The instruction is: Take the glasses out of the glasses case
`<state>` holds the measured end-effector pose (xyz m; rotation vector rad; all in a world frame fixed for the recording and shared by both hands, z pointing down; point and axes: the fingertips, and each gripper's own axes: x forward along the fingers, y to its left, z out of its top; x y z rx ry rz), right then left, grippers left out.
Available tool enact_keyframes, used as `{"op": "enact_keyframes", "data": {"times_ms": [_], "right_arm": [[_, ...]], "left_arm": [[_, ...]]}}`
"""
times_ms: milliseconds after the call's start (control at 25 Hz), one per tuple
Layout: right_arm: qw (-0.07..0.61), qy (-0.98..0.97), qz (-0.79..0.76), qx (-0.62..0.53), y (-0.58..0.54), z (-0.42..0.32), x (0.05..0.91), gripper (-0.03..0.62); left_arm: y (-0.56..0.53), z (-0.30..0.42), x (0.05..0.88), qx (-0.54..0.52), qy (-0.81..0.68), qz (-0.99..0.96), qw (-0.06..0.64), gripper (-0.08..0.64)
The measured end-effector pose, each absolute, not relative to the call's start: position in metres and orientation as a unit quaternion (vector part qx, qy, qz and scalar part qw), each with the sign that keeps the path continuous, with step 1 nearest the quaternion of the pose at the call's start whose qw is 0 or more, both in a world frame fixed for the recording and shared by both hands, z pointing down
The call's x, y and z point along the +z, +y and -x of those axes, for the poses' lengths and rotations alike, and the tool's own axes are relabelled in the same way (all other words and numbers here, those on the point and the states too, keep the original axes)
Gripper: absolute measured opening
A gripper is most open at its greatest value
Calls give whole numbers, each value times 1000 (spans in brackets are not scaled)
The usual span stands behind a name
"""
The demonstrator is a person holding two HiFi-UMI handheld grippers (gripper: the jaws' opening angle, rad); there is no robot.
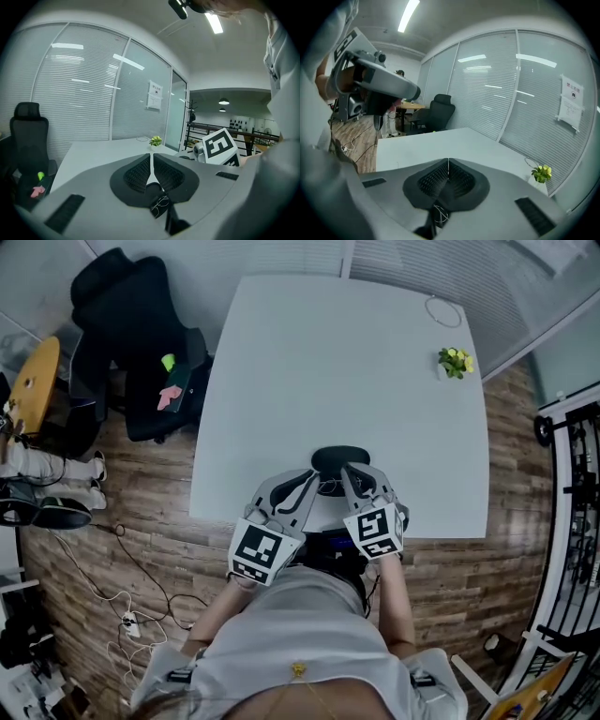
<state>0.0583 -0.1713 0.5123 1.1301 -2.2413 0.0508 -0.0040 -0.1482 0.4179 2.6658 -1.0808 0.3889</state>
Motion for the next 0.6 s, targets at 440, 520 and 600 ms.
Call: {"op": "enact_keyframes", "data": {"times_ms": [440,520,600], "right_arm": [[398,-831,-386,49,-165,-65,588,18],[409,-829,-377,54,-163,-64,598,18],[419,-828,-367,60,-160,-64,609,18]], "left_arm": [[-153,25,431,146,-381,-903,133,41],[-154,27,434,149,-382,-902,137,41],[-154,29,437,152,-382,-900,141,41]]}}
